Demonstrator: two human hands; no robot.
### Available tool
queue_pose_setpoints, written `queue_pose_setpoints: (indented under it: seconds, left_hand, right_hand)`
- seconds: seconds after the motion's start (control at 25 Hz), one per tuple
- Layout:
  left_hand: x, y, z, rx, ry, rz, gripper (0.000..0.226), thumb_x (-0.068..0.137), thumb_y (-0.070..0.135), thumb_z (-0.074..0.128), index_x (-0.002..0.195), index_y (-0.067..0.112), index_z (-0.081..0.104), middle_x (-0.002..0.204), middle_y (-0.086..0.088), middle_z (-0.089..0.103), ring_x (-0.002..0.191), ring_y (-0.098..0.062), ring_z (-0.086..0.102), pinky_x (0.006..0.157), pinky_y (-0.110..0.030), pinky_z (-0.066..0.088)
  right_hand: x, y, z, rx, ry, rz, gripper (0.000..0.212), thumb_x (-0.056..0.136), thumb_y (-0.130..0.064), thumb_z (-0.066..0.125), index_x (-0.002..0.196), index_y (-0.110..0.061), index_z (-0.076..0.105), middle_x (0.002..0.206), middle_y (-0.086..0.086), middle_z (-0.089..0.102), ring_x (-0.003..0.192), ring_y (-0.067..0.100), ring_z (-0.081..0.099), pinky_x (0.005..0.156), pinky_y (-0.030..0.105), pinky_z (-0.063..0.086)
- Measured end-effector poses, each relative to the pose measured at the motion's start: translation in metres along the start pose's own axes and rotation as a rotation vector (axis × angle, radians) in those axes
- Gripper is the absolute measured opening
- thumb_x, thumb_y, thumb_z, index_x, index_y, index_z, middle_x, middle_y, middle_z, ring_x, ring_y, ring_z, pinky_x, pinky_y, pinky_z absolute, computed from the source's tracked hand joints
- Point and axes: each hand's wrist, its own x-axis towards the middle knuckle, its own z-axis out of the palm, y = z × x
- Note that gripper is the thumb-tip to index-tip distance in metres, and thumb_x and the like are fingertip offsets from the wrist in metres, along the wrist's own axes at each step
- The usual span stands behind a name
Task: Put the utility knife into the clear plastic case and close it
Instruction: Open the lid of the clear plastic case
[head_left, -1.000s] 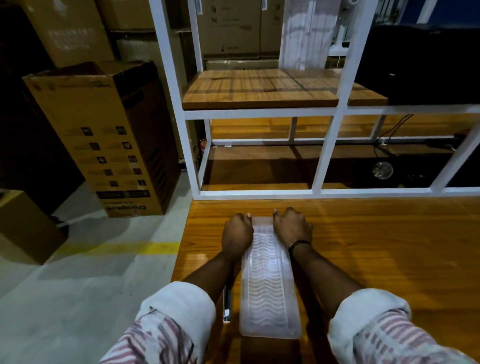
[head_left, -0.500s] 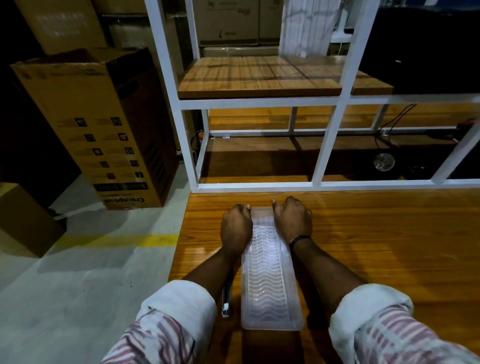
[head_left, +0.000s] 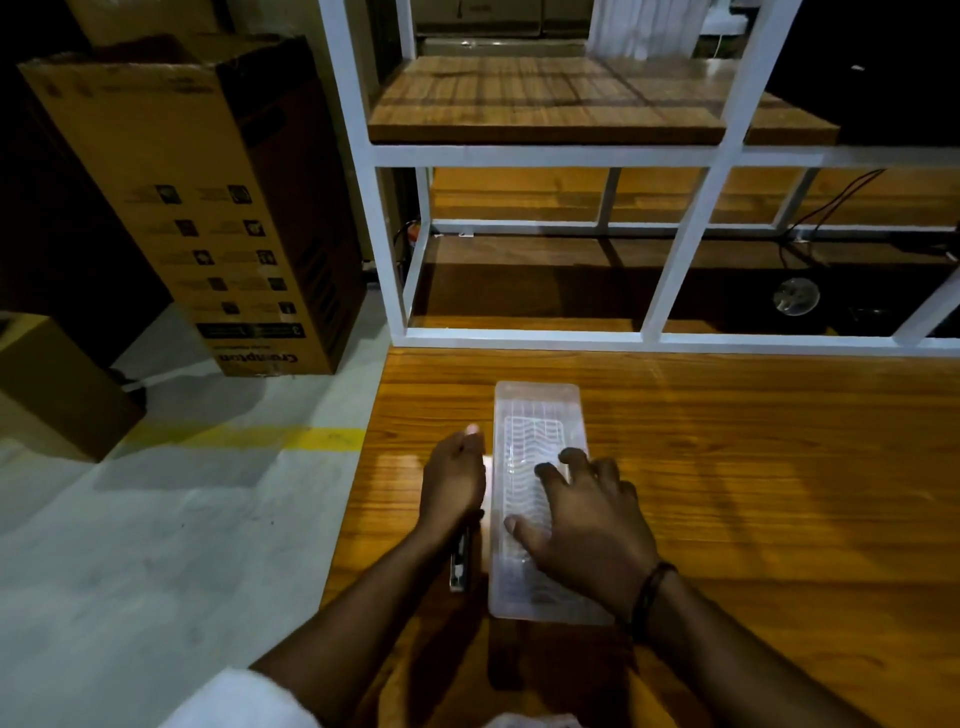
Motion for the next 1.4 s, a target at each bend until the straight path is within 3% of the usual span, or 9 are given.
queue_pose_setpoints:
  seconds: [0.12,0.28,0.64,0.84,1.0,1.08,1.16,1.28,1.4]
  left_hand:
    - [-0.028,0.008,-0.007,-0.133,-0.139,-0.200,0.047,0.111,0.038,0.039,0.108,0.008,0.074,0.081,-0.006,0.074,0.053,-0.008,0.068,0.045,-0.015,0.049]
    - [-0.043,0.007,-0.010,-0.125,-0.200,-0.192,0.046,0.112,0.039,0.035,0.104,0.018,0.074,0.084,0.005,0.076,0.065,-0.009,0.068,0.043,-0.014,0.050]
    - [-0.031,0.012,-0.013,-0.112,-0.263,-0.166,0.047,0.112,0.038,0.034,0.100,0.018,0.075,0.075,0.012,0.079,0.058,0.000,0.071,0.045,-0.015,0.049]
    - [-0.036,0.019,-0.014,-0.125,-0.282,-0.179,0.045,0.112,0.035,0.036,0.111,0.011,0.074,0.087,0.006,0.077,0.059,-0.002,0.072,0.043,-0.015,0.050]
    - [-0.038,0.013,-0.017,-0.105,-0.292,-0.077,0.031,0.107,0.018,0.049,0.112,0.004,0.076,0.097,-0.008,0.079,0.075,-0.021,0.073,0.048,-0.022,0.054]
    - [-0.034,0.004,-0.016,-0.031,-0.281,0.047,0.026,0.100,0.011,0.056,0.103,0.009,0.081,0.097,-0.014,0.082,0.087,-0.036,0.077,0.068,-0.043,0.065]
    - [-0.031,-0.003,-0.015,0.022,-0.258,0.108,0.026,0.096,0.015,0.058,0.102,0.019,0.083,0.096,-0.007,0.084,0.093,-0.032,0.080,0.087,-0.055,0.064]
    - [-0.026,-0.015,-0.011,0.035,-0.256,0.150,0.031,0.089,0.024,0.058,0.104,0.030,0.083,0.103,0.002,0.084,0.100,-0.024,0.079,0.095,-0.055,0.061]
    - [-0.027,-0.016,-0.011,0.010,-0.256,0.156,0.028,0.090,0.025,0.060,0.106,0.027,0.084,0.100,0.001,0.084,0.088,-0.019,0.080,0.091,-0.043,0.061]
  right_hand:
    - [-0.017,-0.009,0.001,-0.039,-0.143,-0.004,0.113,0.069,-0.091,0.041,0.156,-0.023,0.016,0.167,0.016,0.009,0.147,0.047,0.014,0.111,0.056,0.032]
    - [-0.013,-0.017,0.013,-0.077,-0.278,-0.014,0.151,0.049,-0.102,0.044,0.157,-0.013,-0.013,0.162,0.029,-0.020,0.146,0.058,-0.013,0.116,0.063,0.018]
    - [-0.010,-0.025,0.011,-0.036,-0.314,-0.007,0.149,0.054,-0.092,0.058,0.155,-0.011,-0.014,0.160,0.033,-0.022,0.143,0.063,-0.016,0.114,0.068,0.017]
    - [-0.006,-0.020,0.003,0.104,-0.406,0.031,0.146,0.056,-0.088,0.064,0.156,-0.021,-0.019,0.161,0.022,-0.029,0.145,0.054,-0.024,0.118,0.064,0.013]
    - [-0.010,-0.010,-0.009,0.308,-0.409,0.039,0.141,0.064,-0.070,0.075,0.156,-0.025,-0.021,0.163,0.011,-0.030,0.148,0.043,-0.026,0.122,0.058,0.009]
    - [-0.013,-0.002,-0.012,0.456,-0.360,0.025,0.137,0.064,-0.063,0.078,0.157,-0.027,-0.017,0.167,0.004,-0.020,0.153,0.034,-0.016,0.124,0.053,0.016]
    - [-0.016,0.008,-0.018,0.668,-0.237,0.052,0.122,0.072,-0.045,0.080,0.159,-0.032,-0.004,0.168,-0.003,0.008,0.150,0.024,0.022,0.111,0.043,0.043]
    - [-0.026,0.026,-0.034,0.999,-0.047,0.199,0.086,0.087,-0.009,0.068,0.153,-0.040,0.022,0.127,-0.022,0.052,0.099,0.003,0.060,0.071,0.023,0.055]
    - [-0.030,0.050,-0.038,1.015,0.109,0.324,0.077,0.089,-0.003,0.063,0.149,-0.041,0.033,0.111,-0.016,0.062,0.097,0.012,0.066,0.076,0.040,0.059]
